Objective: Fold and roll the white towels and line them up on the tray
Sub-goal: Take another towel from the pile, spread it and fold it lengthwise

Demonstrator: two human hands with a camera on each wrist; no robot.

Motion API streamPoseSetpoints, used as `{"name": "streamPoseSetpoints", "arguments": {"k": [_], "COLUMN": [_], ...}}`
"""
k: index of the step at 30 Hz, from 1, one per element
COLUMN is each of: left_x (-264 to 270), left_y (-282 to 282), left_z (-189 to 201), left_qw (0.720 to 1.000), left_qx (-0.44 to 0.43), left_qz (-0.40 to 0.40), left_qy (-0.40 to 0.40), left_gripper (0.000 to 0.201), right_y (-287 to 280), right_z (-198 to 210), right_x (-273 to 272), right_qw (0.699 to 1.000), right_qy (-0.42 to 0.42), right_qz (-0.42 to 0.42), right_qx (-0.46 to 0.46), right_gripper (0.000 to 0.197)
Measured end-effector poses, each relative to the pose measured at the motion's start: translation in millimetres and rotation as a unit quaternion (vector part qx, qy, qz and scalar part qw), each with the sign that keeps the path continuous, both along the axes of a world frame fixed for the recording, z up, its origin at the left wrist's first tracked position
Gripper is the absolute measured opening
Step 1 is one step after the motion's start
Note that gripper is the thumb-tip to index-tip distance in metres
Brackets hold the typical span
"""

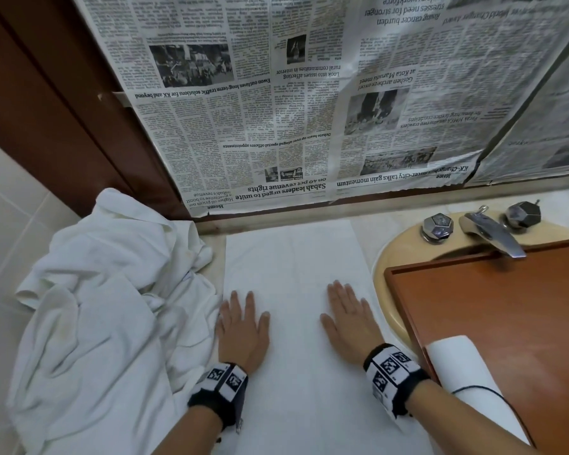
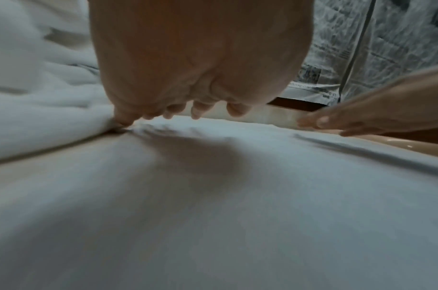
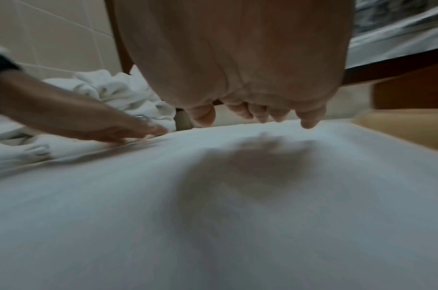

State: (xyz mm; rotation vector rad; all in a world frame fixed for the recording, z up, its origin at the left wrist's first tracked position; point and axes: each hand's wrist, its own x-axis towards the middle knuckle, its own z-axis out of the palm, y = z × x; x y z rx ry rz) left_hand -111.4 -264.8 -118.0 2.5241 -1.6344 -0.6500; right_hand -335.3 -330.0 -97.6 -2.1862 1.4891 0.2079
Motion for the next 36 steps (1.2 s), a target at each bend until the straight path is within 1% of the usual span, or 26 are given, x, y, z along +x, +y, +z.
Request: {"name": "streamPoseSetpoints", "arguments": {"k": [2,3,4,5,6,7,8,10,11,13,15,17,19,20,21,23,27,29,30,34,36], "left_x": [-11,-17,-22,-26,-27,-26,-21,-2,9,28,37,35,27,24,22,25,46,52,52,41,37], "left_y": [-20,-30,-39,-48,-53,-57,-59,-59,-59,-63,-74,-91,-108,-116,-122,-132,-140,-142,-143,-142,-143], "left_z": [4,4,2,2,0,-3,-6,-9,-10,-7,-4,-5,-8,-9,-11,-13,-13,-12,-11,-11,-11], "left_qw": [0.999,0.998,0.997,0.996,0.996,0.995,0.995,0.996,0.997,0.998,0.999,0.999,0.998,0.997,0.997,0.997,0.999,0.999,0.999,0.997,0.997], "left_qx": [-0.014,-0.019,-0.018,-0.01,0.001,0.014,0.025,0.037,0.041,0.042,0.03,0.017,0.009,0.008,0.012,0.016,0.023,0.026,0.023,0.017,0.026], "left_qz": [-0.038,-0.058,-0.076,-0.089,-0.094,-0.096,-0.094,-0.073,-0.054,-0.012,0.005,-0.024,-0.058,-0.067,-0.072,-0.068,-0.017,-0.002,-0.003,-0.057,-0.059], "left_qy": [0.008,0.006,0.004,0.004,0.004,-0.003,-0.017,-0.045,-0.047,-0.034,-0.032,-0.038,-0.029,-0.025,-0.025,-0.03,-0.033,-0.033,-0.036,-0.047,-0.036], "left_gripper": [0.08,0.076,0.067,0.059,0.056,0.055,0.055,0.058,0.059,0.063,0.065,0.066,0.073,0.072,0.066,0.058,0.06,0.061,0.061,0.057,0.057], "right_y": [-5,-9,-14,-20,-26,-33,-39,-54,-61,-74,-85,-93,-99,-103,-109,-123,-157,-165,-166,-161,-163], "right_z": [-1,-3,-6,-10,-12,-13,-15,-15,-13,-9,-9,-8,-8,-8,-9,-11,-9,-5,-3,-4,-5], "right_x": [20,30,38,44,46,46,43,31,25,15,17,31,49,56,60,58,28,18,17,28,29], "right_qw": [0.999,0.997,0.996,0.996,0.995,0.995,0.995,0.997,0.998,0.996,0.996,0.998,0.997,0.997,0.996,0.997,0.996,0.995,0.995,0.999,0.998], "right_qy": [-0.016,-0.015,-0.009,0.001,0.012,0.026,0.039,0.057,0.065,0.083,0.083,0.068,0.053,0.049,0.05,0.059,0.087,0.087,0.08,0.049,0.053], "right_qz": [0.05,0.069,0.083,0.091,0.096,0.097,0.092,0.051,0.023,-0.019,-0.023,0.016,0.056,0.064,0.066,0.055,-0.02,-0.052,-0.053,0.017,0.002], "right_qx": [-0.007,-0.014,-0.012,-0.006,-0.001,0.0,-0.002,0.007,0.014,0.02,0.008,-0.006,0.003,0.01,0.014,0.014,0.01,0.009,0.006,0.008,0.014], "right_gripper": [0.086,0.091,0.094,0.098,0.101,0.097,0.087,0.067,0.064,0.065,0.063,0.061,0.058,0.057,0.057,0.057,0.059,0.059,0.059,0.056,0.058]}}
